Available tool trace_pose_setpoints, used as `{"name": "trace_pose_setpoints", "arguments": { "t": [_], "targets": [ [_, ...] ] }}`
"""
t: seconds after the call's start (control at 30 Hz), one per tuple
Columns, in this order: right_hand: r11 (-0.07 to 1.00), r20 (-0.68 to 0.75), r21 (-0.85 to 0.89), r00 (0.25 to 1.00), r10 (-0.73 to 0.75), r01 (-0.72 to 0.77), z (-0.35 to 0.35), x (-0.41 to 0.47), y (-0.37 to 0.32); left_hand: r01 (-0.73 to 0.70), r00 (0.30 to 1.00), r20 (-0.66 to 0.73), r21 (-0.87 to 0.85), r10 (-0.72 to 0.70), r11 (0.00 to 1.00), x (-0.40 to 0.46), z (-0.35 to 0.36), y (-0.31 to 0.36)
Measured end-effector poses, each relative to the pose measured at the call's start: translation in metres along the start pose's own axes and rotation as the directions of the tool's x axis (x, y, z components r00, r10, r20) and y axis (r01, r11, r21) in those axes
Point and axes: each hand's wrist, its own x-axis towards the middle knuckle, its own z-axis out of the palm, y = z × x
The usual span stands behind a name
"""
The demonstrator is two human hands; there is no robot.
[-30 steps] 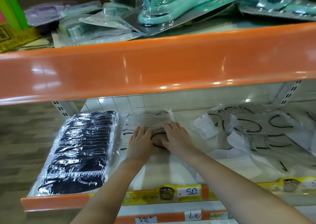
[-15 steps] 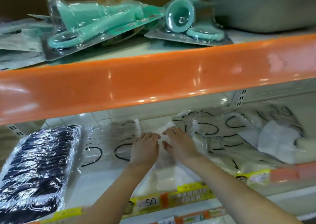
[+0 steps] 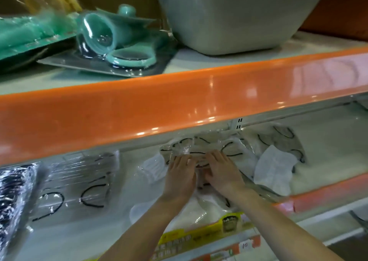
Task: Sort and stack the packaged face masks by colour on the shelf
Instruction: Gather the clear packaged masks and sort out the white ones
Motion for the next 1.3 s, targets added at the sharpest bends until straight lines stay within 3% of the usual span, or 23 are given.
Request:
{"name": "trace_pose_setpoints", "arguments": {
  "t": [0.17,0.27,0.6,0.7,0.87,1.1,1.2,1.3],
  "targets": [
    [0.996,0.07,0.018,0.994,0.087,-0.089,0.001,-0.006,0.033,0.067,0.986,0.149,0.013,-0.069,0.998,0.008,0.017,0.015],
    [0.995,0.08,0.023,0.992,0.096,-0.098,0.006,-0.01,0.042,0.092,0.984,0.154,0.013,-0.093,0.996,0.003,0.027,0.016],
    [0.995,-0.051,0.045,0.994,0.091,-0.089,0.023,-0.021,0.044,0.107,0.993,0.039,0.042,-0.108,0.993,-0.009,0.033,0.022],
    [0.997,-0.147,0.035,0.987,0.069,-0.064,0.027,-0.021,0.045,0.122,0.992,0.023,0.007,-0.122,0.992,-0.011,0.031,0.024],
    [0.998,-0.275,0.045,0.961,-0.04,0.055,0.028,-0.023,0.045,0.006,1.0,-0.012,0.044,-0.005,0.999,-0.006,0.028,0.026],
    [0.961,-0.34,0.113,0.918,-0.202,0.253,0.027,-0.024,0.043,-0.008,0.999,0.034,0.142,0.003,0.99,0.003,0.018,0.028],
    [0.966,-0.349,0.097,0.917,-0.191,0.238,0.027,-0.024,0.044,-0.028,1.0,0.001,0.142,0.028,0.99,0.004,0.014,0.021],
    [0.975,-0.377,0.117,0.917,-0.13,0.186,0.025,-0.022,0.046,-0.039,0.99,-0.126,0.151,0.058,0.988,-0.001,0.005,0.008]
  ]
}}
